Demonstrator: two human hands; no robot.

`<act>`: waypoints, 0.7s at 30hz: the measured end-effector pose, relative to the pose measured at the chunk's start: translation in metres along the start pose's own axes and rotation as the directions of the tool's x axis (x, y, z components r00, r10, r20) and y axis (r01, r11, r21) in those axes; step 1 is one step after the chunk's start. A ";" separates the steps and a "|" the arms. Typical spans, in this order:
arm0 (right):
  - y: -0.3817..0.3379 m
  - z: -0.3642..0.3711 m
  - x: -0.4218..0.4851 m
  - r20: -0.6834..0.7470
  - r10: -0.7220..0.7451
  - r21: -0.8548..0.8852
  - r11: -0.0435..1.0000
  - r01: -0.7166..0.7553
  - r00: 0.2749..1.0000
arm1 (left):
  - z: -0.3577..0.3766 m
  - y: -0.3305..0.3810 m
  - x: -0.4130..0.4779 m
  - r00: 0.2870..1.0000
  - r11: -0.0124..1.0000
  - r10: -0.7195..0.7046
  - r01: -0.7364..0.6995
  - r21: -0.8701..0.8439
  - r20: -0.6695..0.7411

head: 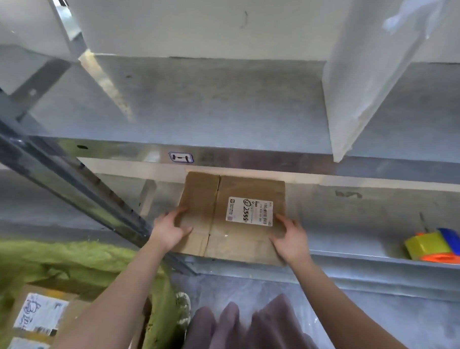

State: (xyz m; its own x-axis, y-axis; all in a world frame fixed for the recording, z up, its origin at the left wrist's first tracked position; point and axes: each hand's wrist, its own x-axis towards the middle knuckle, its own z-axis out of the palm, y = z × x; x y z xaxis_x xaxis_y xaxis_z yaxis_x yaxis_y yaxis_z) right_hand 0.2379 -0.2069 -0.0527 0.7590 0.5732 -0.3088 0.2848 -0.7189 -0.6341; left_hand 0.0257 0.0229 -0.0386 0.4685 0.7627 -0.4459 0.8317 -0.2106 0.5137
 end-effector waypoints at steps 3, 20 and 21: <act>-0.005 -0.003 -0.007 -0.038 0.020 0.065 0.998 -0.018 0.999 | -0.005 0.007 -0.004 0.999 0.998 0.041 -0.042 -0.041 -0.031; 0.061 -0.118 -0.051 -0.196 -0.012 0.333 0.940 0.078 0.981 | 0.030 0.099 -0.094 0.948 0.911 0.315 -0.314 -0.268 -0.039; 0.074 -0.132 -0.056 -0.215 -0.022 0.326 0.941 0.093 0.976 | 0.042 0.111 -0.101 0.945 0.905 0.325 -0.324 -0.275 -0.043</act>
State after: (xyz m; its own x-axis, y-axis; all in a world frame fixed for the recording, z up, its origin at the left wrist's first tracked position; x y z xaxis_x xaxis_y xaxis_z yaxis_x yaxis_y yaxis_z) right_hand 0.2940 -0.3442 0.0109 0.8607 0.4910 -0.1348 0.1482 -0.4948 -0.8563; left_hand 0.0829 -0.1036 0.0326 0.7001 0.6785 -0.2225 0.5191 -0.2697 0.8110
